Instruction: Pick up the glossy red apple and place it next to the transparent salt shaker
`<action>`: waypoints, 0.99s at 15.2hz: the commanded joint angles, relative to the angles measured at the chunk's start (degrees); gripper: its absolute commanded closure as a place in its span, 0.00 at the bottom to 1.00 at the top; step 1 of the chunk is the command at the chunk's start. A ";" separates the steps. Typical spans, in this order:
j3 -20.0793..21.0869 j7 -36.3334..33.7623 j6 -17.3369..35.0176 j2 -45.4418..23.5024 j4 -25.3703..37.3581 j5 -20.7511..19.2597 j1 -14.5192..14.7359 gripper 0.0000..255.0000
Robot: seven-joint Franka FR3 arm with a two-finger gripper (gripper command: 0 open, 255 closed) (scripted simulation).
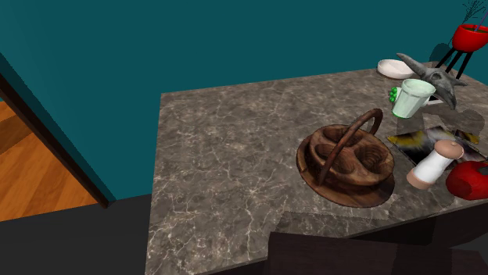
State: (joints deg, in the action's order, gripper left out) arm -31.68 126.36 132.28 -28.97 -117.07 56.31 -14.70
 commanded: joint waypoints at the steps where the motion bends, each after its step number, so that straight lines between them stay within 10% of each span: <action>1: 0.00 0.00 0.00 0.00 0.00 0.00 0.00 0.00; 15: -3.59 -3.02 -3.22 5.64 -1.15 -5.77 0.83 0.00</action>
State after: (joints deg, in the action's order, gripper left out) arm -35.27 123.34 129.07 -23.34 -118.20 50.55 -13.87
